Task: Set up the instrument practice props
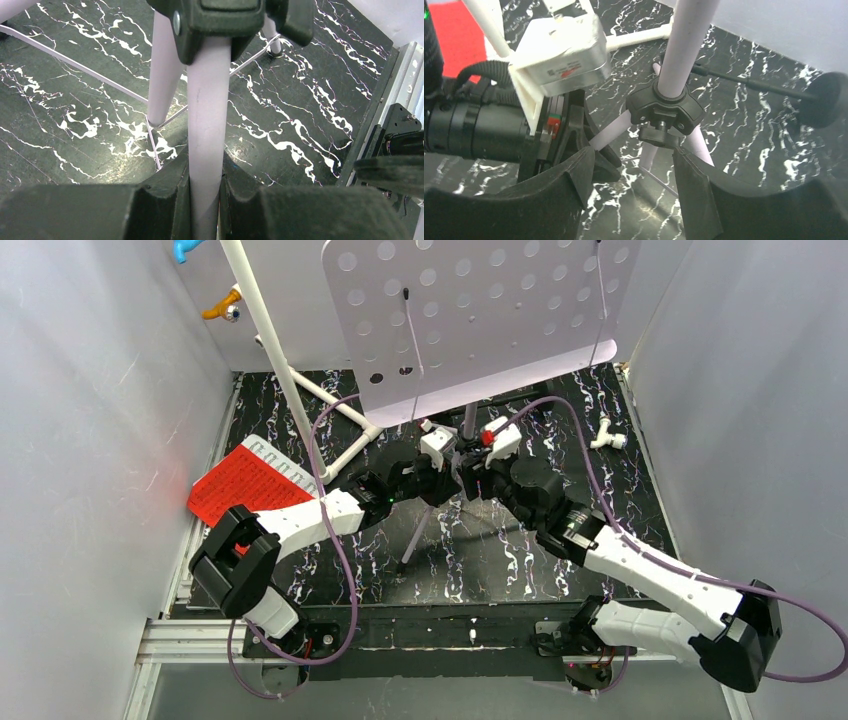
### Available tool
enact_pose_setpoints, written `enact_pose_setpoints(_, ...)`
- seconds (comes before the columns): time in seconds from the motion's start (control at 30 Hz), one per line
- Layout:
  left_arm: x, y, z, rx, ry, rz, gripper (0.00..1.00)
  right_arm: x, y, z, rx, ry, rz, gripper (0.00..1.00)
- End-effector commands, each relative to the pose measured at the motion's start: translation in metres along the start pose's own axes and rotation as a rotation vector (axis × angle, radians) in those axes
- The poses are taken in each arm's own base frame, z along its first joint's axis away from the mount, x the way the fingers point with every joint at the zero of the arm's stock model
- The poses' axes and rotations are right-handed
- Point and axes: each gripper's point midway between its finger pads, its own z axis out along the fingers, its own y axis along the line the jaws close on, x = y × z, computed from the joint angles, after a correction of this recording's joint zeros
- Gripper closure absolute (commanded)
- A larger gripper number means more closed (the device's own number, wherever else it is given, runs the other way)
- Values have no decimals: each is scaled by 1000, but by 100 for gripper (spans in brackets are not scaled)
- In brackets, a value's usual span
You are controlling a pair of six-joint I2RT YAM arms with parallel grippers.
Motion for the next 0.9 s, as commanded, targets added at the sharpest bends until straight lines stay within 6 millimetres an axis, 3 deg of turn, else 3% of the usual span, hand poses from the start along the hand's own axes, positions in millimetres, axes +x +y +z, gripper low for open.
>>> enact_pose_setpoints(0.0,80,22,-5,-100,251,-96,100,-23,-4,-2,39,-95,-211,34)
enact_pose_setpoints(0.17,77,21,-6,-99,245,-93,100,-23,-11,4,148,-66,-318,44)
enact_pose_setpoints(0.33,75,19,-6,-91,241,-97,100,-22,-5,14,171,-65,-344,53)
enact_pose_setpoints(0.43,74,19,-7,-91,237,-95,100,-22,-13,15,254,-71,-318,59)
enact_pose_setpoints(0.57,72,19,-7,-90,232,-94,100,-24,-21,13,332,-115,-182,75)
enact_pose_setpoints(0.77,69,17,-7,-85,226,-96,100,-18,-33,6,427,-176,161,98)
enact_pose_setpoints(0.87,67,17,-8,-84,222,-97,100,-11,-32,9,386,-175,355,99)
